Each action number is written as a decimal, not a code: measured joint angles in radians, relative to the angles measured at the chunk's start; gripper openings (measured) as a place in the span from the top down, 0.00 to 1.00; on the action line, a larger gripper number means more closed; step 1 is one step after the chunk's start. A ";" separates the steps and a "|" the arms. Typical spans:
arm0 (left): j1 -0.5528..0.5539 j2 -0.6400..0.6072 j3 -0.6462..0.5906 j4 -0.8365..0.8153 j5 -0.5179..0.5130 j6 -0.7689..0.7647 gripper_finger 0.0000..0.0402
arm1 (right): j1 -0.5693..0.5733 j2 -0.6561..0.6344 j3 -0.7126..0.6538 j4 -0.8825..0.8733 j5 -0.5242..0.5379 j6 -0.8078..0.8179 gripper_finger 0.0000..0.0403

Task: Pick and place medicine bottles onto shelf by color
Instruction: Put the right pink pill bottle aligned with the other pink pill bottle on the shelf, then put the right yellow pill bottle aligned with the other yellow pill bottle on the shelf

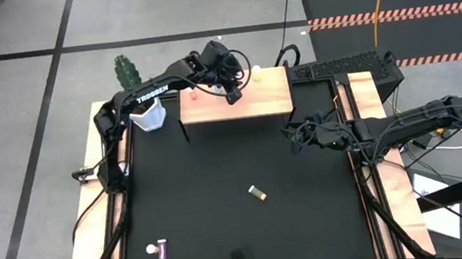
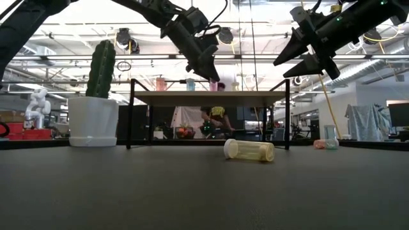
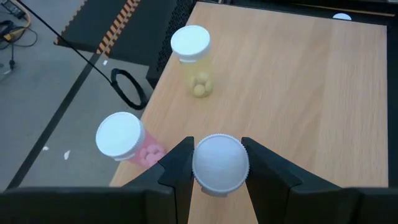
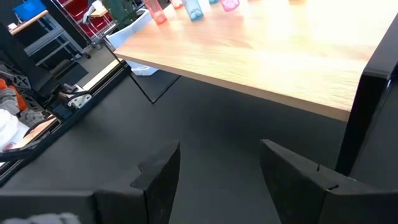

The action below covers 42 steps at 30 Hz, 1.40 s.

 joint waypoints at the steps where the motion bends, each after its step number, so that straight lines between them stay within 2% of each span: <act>1: 0.000 0.000 0.000 0.001 0.000 0.000 0.69 | 0.000 0.000 0.000 0.000 0.000 0.000 0.47; 24: 0.008 0.024 0.000 0.001 0.046 0.005 0.68 | 0.000 0.000 0.000 0.029 -0.025 0.003 0.47; 27: 0.008 0.025 -0.001 -0.021 0.046 0.006 0.62 | 0.000 0.000 0.000 0.029 -0.025 0.002 0.47; 35: 0.008 0.026 -0.002 -0.015 0.035 0.006 0.38 | 0.000 0.000 0.001 0.030 -0.026 0.002 0.47; 42: 0.012 -0.014 -0.002 -0.008 0.034 0.009 0.28 | 0.000 0.000 0.001 0.030 -0.028 0.003 0.47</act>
